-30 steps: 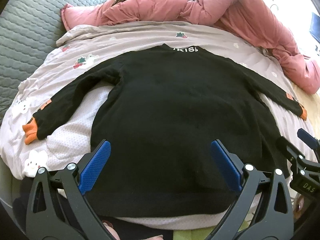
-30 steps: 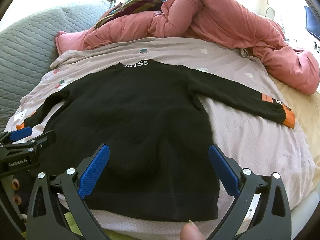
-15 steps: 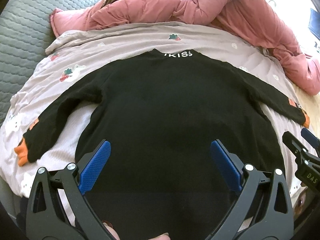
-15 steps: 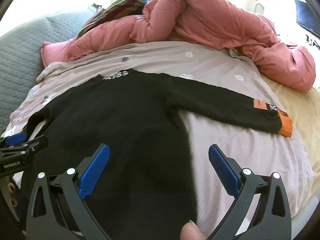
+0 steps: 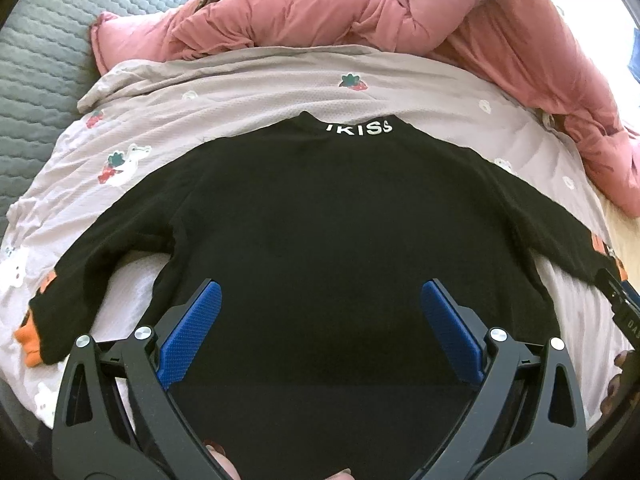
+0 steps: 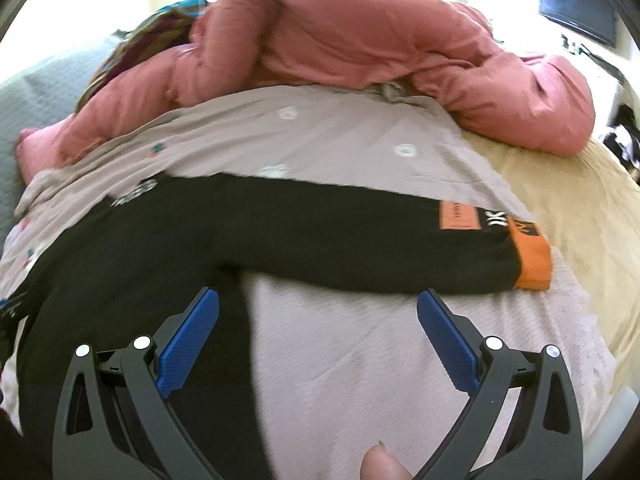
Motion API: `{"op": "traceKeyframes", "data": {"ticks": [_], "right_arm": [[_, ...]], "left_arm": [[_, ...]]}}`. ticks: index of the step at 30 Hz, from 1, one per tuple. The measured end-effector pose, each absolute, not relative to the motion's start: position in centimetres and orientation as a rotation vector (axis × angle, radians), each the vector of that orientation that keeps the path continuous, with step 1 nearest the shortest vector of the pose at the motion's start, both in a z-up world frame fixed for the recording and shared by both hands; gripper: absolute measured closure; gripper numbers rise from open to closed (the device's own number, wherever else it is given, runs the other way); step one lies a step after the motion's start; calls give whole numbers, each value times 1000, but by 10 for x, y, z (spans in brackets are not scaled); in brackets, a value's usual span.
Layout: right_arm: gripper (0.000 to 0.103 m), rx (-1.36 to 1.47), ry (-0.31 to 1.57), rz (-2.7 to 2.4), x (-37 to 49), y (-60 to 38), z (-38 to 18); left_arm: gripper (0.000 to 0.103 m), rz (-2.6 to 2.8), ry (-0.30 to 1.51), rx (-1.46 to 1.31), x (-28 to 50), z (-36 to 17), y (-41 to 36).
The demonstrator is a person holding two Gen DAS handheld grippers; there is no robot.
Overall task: Fold small clothes
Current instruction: 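Move the right gripper to the orange sleeve cuff and close on it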
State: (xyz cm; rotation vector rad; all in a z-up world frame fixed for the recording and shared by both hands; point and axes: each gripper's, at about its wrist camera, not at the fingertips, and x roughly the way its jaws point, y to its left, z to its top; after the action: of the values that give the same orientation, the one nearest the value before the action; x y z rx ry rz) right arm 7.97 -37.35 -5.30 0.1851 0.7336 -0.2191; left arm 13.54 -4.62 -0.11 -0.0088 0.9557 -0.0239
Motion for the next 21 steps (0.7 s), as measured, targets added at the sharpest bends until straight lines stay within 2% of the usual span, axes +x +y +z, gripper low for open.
{"op": "traceKeyframes", "data": {"ticks": [21], "right_arm": [[5, 376, 766, -533, 88, -542, -76]], "left_arm": [[9, -115, 979, -49, 211, -27, -61]]}}
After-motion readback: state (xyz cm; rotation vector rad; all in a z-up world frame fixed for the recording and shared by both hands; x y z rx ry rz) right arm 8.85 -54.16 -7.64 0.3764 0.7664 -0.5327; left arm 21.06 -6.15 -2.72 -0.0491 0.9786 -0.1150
